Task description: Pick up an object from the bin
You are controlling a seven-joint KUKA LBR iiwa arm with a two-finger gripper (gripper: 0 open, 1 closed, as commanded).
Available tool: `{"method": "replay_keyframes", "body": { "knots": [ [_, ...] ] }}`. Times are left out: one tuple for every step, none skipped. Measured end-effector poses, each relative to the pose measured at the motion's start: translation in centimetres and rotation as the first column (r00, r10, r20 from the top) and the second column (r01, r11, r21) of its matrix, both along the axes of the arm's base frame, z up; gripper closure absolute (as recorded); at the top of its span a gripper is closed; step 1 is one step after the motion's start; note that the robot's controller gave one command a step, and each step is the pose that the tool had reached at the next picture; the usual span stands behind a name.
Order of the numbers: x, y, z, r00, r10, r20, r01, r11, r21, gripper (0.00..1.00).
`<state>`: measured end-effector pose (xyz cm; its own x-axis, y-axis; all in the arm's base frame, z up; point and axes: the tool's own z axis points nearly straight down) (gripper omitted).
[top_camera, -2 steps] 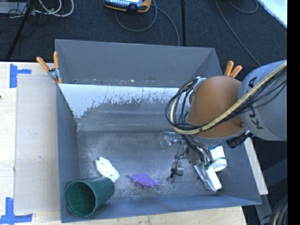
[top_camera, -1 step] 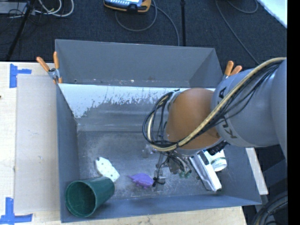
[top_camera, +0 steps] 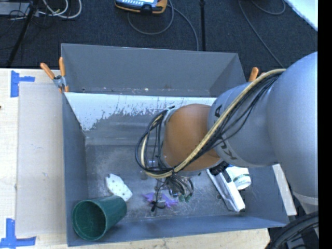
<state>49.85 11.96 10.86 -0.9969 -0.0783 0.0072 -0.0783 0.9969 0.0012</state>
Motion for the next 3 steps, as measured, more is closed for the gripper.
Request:
{"method": "replay_keyframes", "body": {
  "knots": [
    [0.3, 1.1, -2.0, 1.0, -0.02, 0.002, 0.02, 1.0, 0.003, 0.0],
    [0.4, -4.7, -3.0, 1.0, 0.004, -0.001, -0.004, 1.0, 0.0, 0.0],
    [2.6, -9.1, -3.9, 0.998, -0.066, 0.001, 0.066, 0.998, 0.003, 1.0]
  ]
}}
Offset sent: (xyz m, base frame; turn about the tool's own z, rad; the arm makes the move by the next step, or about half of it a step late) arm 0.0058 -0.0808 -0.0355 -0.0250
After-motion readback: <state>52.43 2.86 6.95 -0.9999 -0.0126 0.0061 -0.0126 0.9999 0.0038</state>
